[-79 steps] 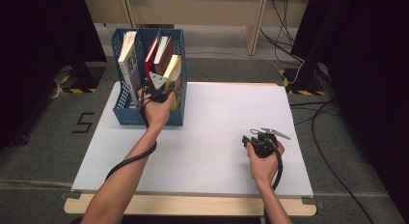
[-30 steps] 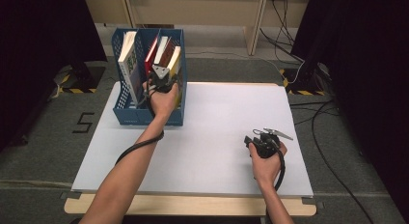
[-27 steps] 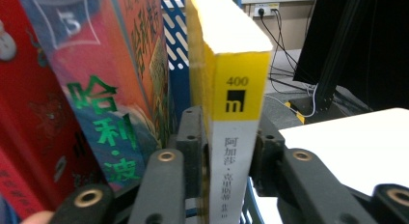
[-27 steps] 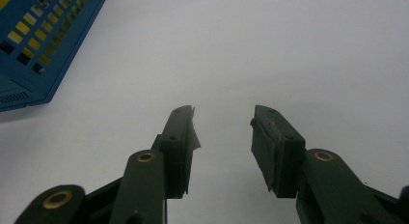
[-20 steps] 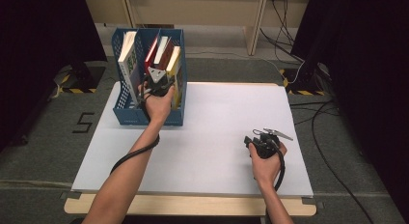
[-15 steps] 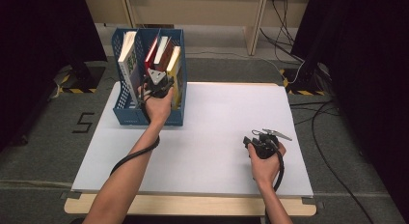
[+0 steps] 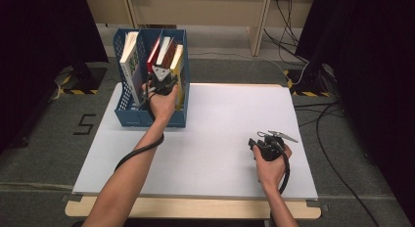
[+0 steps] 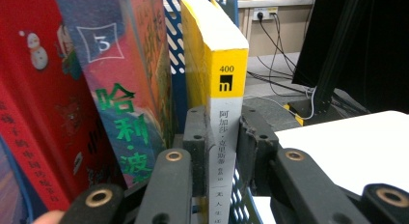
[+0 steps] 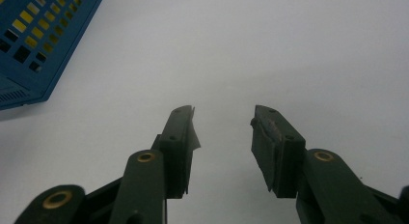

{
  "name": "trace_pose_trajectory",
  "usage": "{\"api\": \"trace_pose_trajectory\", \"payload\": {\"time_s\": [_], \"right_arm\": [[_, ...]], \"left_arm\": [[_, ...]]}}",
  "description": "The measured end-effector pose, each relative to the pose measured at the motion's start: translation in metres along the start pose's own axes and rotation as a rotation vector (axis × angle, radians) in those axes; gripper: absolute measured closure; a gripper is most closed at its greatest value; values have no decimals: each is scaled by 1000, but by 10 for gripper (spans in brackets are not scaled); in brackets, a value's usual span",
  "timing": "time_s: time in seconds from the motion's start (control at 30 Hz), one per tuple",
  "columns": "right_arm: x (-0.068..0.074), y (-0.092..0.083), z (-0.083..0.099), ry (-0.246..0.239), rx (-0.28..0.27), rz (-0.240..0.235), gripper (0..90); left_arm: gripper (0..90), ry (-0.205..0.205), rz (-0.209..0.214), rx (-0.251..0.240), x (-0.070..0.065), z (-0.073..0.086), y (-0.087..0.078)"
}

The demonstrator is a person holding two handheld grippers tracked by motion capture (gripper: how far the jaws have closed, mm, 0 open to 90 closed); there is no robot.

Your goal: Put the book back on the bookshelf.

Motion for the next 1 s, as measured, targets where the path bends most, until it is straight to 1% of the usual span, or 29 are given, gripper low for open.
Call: {"api": "trace_pose_trajectory", "payload": {"time_s": [0.03,0.07,0.13,0.23,0.3,0.33,0.37,0.4,0.47,0.5,0.53,0.57,0.6,0.63,0.67,0.7,0.77,0.8,0.87,1.0], "right_arm": [[0,0,0,0,0,0,596],[-1,0,0,-8,-1,3,596],[-1,-1,-1,-5,-2,2,596],[-1,-1,-1,-4,-4,5,595],[-1,-1,-1,-8,-5,3,596],[0,-1,-1,-10,-6,3,596],[0,0,-1,-11,-7,2,595],[0,0,-1,-11,-6,3,596],[1,0,-1,-7,-2,0,596],[2,0,0,-1,-2,2,595],[2,1,0,-6,-2,2,595],[3,1,0,7,0,2,595],[3,1,1,7,0,1,595],[2,1,1,-10,-3,1,595],[1,1,1,-10,-3,0,595],[2,1,2,2,1,2,595],[1,2,3,-1,1,3,595],[1,2,3,-5,0,3,595],[0,2,3,-8,0,5,595],[1,1,3,-12,-2,4,595]], "left_arm": [[720,0,0,0,0,0,0],[703,8,9,-5,-1,-1,-3],[685,17,15,-13,-1,-4,-7],[650,17,20,-19,-2,-6,-13],[626,24,27,-17,-2,-6,-18],[614,18,31,-8,-3,-4,-21],[595,3,37,1,-3,-3,-23],[583,-5,41,0,-3,-2,-26],[563,2,42,1,-3,-1,-32],[554,-1,55,8,-4,0,-34],[545,2,64,14,-4,1,-36],[539,12,69,21,-4,2,-38],[537,15,73,21,-3,3,-40],[536,13,77,21,-3,3,-43],[536,16,80,21,-2,4,-45],[536,20,82,21,-1,4,-48],[530,19,92,29,1,7,-52],[525,21,91,31,2,8,-54],[514,35,85,33,5,12,-58],[496,39,96,52,10,20,-66]]}}
Point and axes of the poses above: each handheld gripper's, and its own axes: y roughly forward along the jaws, z roughly out of its underside, x roughly to its left, the point moved 10 cm from there along y, roughly forward along the jaws, and after that the axes turned 10 degrees about -y, right-handed, at the moved point
